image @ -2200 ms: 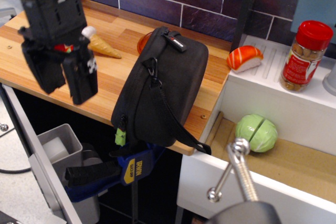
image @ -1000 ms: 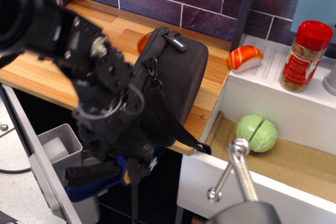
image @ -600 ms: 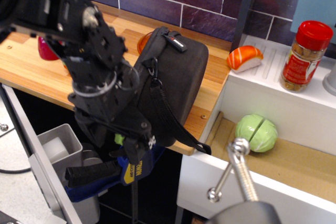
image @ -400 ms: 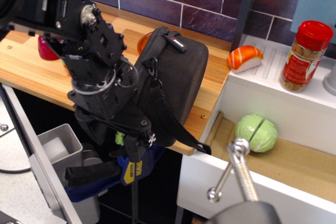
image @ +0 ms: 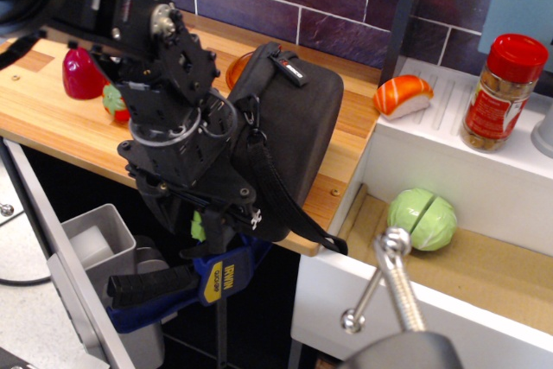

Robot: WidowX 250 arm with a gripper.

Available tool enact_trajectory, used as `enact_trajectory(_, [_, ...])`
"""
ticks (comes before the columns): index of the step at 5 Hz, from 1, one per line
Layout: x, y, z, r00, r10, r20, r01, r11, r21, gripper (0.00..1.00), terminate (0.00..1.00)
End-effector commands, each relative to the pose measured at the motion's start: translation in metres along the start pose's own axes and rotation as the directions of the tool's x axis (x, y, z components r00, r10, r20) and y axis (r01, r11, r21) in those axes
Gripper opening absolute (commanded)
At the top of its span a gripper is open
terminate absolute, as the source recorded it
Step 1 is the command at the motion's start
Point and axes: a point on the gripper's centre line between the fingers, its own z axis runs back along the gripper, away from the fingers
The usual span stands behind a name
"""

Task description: Unzip zipper bag

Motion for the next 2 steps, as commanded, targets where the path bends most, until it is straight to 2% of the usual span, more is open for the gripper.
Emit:
enact_trajectory(1, [0.027,-0.001,0.023,0.997,0.038,0.067,-0.035,0.998,-0.056,0.00,0.00])
enact_trajectory(2, [0.040,0.002,0.049,0.993,0.080,0.084,-0.071,0.992,-0.107,0.00,0.00])
